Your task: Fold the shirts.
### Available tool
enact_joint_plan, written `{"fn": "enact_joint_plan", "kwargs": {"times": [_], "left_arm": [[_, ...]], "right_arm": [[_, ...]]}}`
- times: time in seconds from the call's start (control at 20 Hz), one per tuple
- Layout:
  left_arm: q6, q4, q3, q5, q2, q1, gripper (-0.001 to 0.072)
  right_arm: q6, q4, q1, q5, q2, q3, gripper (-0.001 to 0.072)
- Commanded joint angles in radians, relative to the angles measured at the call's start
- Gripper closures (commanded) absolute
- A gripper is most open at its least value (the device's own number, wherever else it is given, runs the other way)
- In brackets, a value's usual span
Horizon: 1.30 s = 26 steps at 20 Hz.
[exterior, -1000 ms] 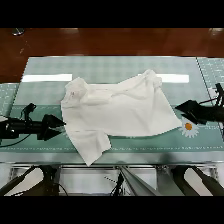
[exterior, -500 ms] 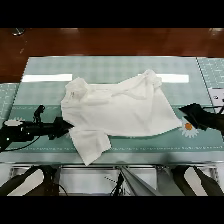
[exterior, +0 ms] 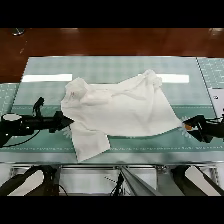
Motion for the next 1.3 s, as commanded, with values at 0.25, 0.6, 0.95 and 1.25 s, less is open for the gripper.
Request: {"fn": "enact_joint_plan", "kwargs": {"times": [0.25, 0.6, 0.95, 1.25], "left_arm": [[0.001, -0.001, 0.005, -0.001, 0.0, -0.002, 0.0684], [0.012, -0.052, 0.13, -0.028, 0.021, 0.014, 0.0684], [0.059, -0.346, 0.899, 0.004, 0.164, 0.014, 0.0686], [-0.186, 0.256, 1.407, -0.008, 0.371, 0.041, 0.0686]], "right_arm": [[-0.063, 0.102, 0.231, -0.06, -0.229, 0.083, 0.0086], [-0.065, 0.107, 0.349, 0.06, -0.261, 0.341, 0.069], [0.066, 0.1, 0.465, 0.133, -0.161, 1.256, 0.069], [0.116, -0.022, 0.471, 0.17, 0.177, 1.478, 0.069]]}}
